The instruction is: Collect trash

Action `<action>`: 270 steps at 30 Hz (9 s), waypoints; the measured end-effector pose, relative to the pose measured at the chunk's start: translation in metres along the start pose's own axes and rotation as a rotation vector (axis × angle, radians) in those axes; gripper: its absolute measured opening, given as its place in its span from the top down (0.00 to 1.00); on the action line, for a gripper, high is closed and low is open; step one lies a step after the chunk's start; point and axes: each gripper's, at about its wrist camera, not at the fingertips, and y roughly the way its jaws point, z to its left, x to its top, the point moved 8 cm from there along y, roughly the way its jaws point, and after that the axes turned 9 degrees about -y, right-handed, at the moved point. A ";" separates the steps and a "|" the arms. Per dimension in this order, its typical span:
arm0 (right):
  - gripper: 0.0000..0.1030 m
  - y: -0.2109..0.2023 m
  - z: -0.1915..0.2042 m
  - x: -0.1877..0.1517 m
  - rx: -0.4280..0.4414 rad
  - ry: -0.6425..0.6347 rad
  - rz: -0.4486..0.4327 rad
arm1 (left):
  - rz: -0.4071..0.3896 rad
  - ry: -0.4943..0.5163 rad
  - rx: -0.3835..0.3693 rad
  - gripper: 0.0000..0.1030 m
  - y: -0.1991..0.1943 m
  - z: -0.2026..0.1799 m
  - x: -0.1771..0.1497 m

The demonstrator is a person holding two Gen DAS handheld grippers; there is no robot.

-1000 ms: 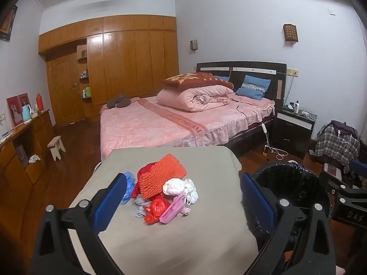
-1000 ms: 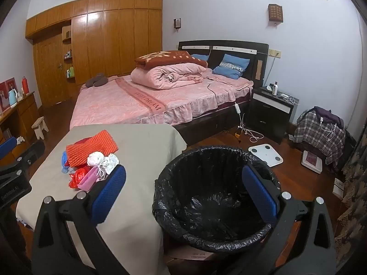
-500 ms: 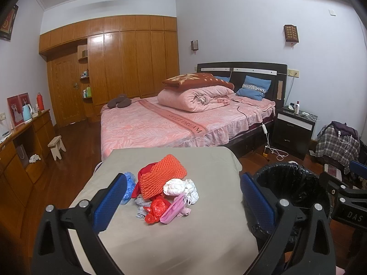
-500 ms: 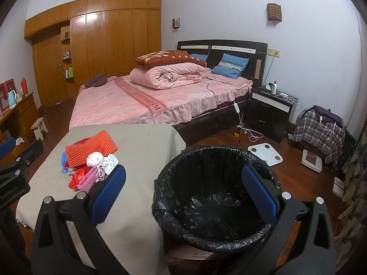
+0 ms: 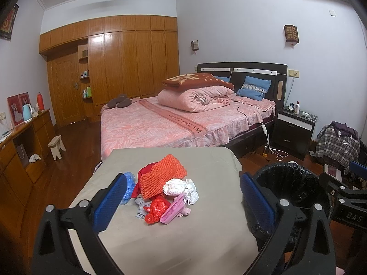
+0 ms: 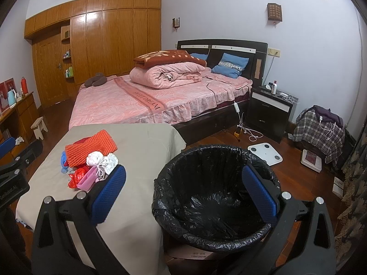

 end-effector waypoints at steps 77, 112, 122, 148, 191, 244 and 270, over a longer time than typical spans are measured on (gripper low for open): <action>0.24 0.147 0.120 0.003 0.206 -0.062 0.004 | 0.123 -0.012 0.156 0.10 0.128 0.114 -0.065; 0.26 0.188 0.157 -0.024 0.260 -0.117 0.067 | 0.259 -0.063 -0.035 0.65 0.167 0.113 -0.104; 0.26 0.182 0.205 -0.032 0.357 -0.153 0.099 | 0.221 -0.072 0.056 0.65 0.151 0.150 -0.100; 0.98 0.155 0.188 -0.023 0.441 -0.128 0.083 | 0.163 -0.057 0.027 0.65 0.137 0.131 -0.076; 0.68 0.126 -0.098 -0.081 -0.055 0.103 0.113 | 0.195 0.121 -0.563 0.45 0.144 -0.203 -0.065; 0.05 0.196 0.137 -0.029 0.203 -0.063 0.030 | 0.199 -0.075 0.086 0.21 0.178 0.151 -0.100; 0.05 0.218 0.153 -0.046 0.205 -0.087 0.088 | 0.417 -0.163 0.024 0.56 0.237 0.148 -0.123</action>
